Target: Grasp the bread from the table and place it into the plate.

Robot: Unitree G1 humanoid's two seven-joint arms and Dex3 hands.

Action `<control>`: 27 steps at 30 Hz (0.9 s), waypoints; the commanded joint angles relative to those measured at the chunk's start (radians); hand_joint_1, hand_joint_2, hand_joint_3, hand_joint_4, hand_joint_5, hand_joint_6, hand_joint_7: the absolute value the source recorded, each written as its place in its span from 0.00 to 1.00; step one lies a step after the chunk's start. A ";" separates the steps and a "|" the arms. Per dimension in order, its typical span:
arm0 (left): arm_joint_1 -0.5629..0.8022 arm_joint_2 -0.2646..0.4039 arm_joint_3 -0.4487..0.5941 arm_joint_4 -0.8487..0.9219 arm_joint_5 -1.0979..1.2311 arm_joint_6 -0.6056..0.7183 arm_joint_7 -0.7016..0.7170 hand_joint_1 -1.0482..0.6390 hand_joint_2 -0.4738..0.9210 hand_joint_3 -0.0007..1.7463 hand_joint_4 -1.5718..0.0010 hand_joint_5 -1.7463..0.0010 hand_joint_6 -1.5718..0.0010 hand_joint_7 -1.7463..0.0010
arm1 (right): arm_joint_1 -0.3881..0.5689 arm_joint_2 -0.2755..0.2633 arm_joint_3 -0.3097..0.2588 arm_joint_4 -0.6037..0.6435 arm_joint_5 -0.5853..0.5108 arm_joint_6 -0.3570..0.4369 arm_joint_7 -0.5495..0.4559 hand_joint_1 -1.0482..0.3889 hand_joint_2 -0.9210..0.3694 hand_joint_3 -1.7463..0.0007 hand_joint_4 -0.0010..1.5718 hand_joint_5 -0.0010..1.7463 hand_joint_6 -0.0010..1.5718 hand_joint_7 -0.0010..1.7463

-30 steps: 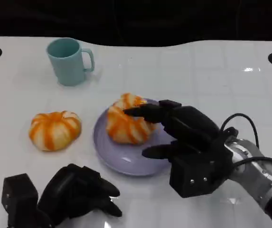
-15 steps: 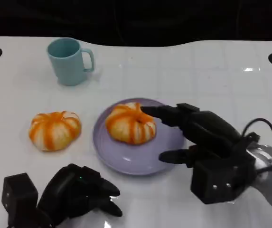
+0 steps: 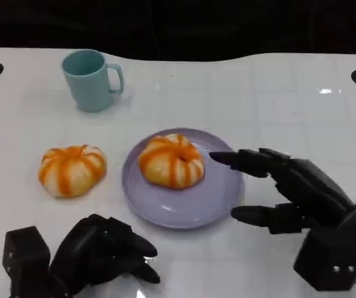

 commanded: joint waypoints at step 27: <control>-0.003 -0.003 -0.002 0.004 -0.002 -0.015 0.013 0.00 0.91 0.00 0.00 0.90 0.02 1.00 | 0.408 0.057 -0.146 -0.266 0.460 0.150 0.248 0.45 0.00 0.91 0.48 1.00 0.37 1.00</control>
